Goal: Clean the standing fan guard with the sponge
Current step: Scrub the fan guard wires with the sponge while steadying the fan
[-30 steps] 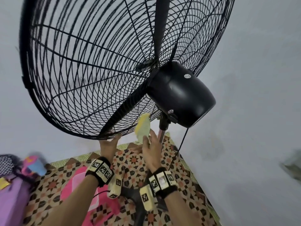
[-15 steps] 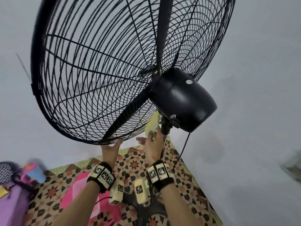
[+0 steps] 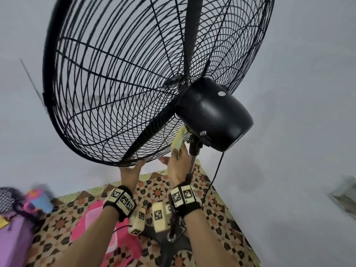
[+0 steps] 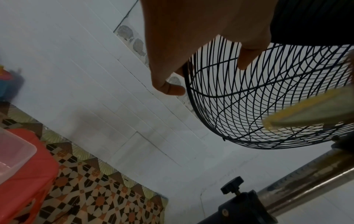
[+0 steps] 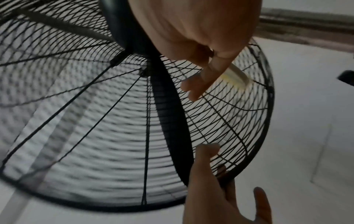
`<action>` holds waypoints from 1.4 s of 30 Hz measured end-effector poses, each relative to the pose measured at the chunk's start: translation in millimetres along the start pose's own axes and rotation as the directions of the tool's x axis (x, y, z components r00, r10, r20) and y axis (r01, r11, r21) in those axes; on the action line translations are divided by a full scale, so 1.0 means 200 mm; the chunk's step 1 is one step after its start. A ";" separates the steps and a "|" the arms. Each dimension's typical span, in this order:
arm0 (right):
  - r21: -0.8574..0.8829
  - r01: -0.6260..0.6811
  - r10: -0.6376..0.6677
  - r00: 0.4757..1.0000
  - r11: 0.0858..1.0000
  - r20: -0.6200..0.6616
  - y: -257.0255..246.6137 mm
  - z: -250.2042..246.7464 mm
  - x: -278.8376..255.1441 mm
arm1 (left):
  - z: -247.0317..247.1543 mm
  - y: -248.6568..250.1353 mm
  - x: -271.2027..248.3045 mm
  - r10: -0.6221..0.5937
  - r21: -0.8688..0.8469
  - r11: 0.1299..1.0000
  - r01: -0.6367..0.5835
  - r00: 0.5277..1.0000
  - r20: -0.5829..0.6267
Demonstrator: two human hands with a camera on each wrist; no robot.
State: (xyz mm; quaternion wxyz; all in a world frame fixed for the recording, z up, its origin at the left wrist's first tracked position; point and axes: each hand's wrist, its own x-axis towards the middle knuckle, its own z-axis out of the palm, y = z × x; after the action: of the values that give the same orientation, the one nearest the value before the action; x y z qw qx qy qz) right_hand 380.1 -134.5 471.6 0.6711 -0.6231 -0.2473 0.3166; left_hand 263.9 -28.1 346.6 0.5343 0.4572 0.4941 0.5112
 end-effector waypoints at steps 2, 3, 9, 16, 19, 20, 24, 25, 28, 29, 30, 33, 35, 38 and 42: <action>-0.074 0.088 -0.083 0.995 0.993 0.057 0.04 0.02 -0.08 | -0.01 -0.01 0.01 -0.011 -0.003 1.000 0.011 1.000 0.013; -0.098 0.134 -0.125 0.988 0.986 0.089 0.06 0.01 -0.13 | -0.02 -0.01 0.00 -0.023 -0.010 1.000 0.023 1.000 0.014; 0.024 0.028 -0.027 0.998 0.999 -0.063 0.01 0.01 -0.04 | 0.00 -0.03 0.00 -0.014 0.035 0.999 0.013 1.000 0.019; -0.112 0.202 -0.187 0.974 0.973 0.129 0.06 -0.04 -0.13 | -0.01 -0.02 0.00 -0.042 -0.001 0.999 0.041 0.999 -0.005; -0.107 0.180 -0.178 0.984 0.978 0.025 0.04 -0.04 -0.08 | 0.00 -0.04 0.00 -0.047 0.011 0.999 0.047 0.999 -0.004; -0.119 0.161 -0.165 0.986 0.980 -0.027 0.03 -0.03 -0.04 | 0.01 -0.03 -0.01 -0.045 0.016 0.999 0.045 0.999 -0.006; -0.130 0.142 -0.148 0.988 0.981 -0.037 -0.01 0.04 0.03 | 0.00 -0.01 0.00 -0.038 -0.001 0.999 0.038 0.999 -0.023; -0.125 0.154 -0.156 0.988 0.980 -0.007 0.00 0.03 0.01 | 0.00 -0.01 0.00 -0.044 0.002 0.999 0.045 0.999 -0.021; -0.170 0.227 -0.210 0.971 0.959 0.112 0.02 -0.05 -0.10 | -0.01 -0.02 0.00 -0.055 0.007 0.998 0.055 0.998 -0.004; -0.191 0.234 -0.210 0.968 0.953 0.139 0.03 -0.08 -0.12 | 0.00 -0.02 0.00 -0.054 0.007 0.999 0.054 0.999 -0.006; -0.194 0.218 -0.195 0.972 0.957 0.130 0.03 -0.09 -0.13 | 0.00 -0.02 0.00 -0.048 0.011 0.999 0.049 0.999 -0.011; -0.139 0.130 -0.134 0.991 0.982 -0.018 -0.01 -0.06 -0.06 | 0.01 -0.01 0.00 -0.050 0.008 0.999 0.051 0.999 -0.018; -0.145 0.167 -0.175 0.984 0.975 -0.043 -0.05 -0.01 -0.01 | 0.01 -0.01 0.00 -0.055 0.019 0.998 0.056 0.998 -0.035; -0.172 0.220 -0.225 0.974 0.960 -0.009 -0.03 0.02 -0.03 | 0.00 -0.01 0.02 -0.092 0.018 0.996 0.093 0.995 -0.033; -0.180 0.349 -0.339 0.937 0.920 0.082 0.07 -0.01 -0.15 | -0.01 -0.01 0.01 -0.070 0.028 0.997 0.069 0.997 0.016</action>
State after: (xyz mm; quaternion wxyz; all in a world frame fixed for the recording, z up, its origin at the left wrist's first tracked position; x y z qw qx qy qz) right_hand 359.7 -158.6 458.8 0.6468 -0.6238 -0.3986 0.1835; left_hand 262.0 -26.7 345.0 0.5496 0.4513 0.5121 0.4817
